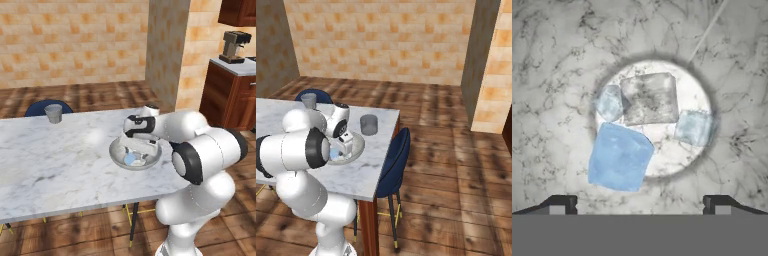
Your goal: There are four ice cubes in the ice bowl. Place two ice cubes in each glass of water.
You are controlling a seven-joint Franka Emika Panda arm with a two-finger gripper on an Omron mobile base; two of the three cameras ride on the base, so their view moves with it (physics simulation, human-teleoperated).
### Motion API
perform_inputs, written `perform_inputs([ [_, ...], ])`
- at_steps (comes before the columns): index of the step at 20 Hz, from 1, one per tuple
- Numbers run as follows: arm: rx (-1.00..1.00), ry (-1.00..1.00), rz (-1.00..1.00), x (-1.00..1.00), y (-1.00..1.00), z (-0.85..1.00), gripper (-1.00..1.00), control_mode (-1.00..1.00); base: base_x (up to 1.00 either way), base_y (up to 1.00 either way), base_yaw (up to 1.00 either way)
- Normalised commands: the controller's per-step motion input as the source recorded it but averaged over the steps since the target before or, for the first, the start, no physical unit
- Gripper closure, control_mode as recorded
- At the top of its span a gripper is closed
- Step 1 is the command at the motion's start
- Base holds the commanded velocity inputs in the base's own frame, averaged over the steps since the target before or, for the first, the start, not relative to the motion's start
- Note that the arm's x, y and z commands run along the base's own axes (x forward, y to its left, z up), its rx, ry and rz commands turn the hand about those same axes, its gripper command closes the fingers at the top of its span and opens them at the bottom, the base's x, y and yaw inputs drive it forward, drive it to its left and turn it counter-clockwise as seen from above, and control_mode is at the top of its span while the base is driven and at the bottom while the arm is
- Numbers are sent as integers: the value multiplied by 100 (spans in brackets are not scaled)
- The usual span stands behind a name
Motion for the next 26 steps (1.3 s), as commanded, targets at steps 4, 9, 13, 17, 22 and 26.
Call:
perform_inputs([
  [4,0,4,-5,7,12,-29,-100,-100,0,0,0],
  [9,0,0,-5,16,9,-15,-100,-100,0,0,0],
  [13,0,0,-6,7,0,-17,-100,-100,0,0,0],
  [17,0,0,-9,-2,0,-24,-100,-100,0,0,0],
  [22,0,0,-8,0,0,-18,-100,-100,0,0,0],
  [26,0,0,-8,0,3,-16,-100,-100,0,0,0],
])
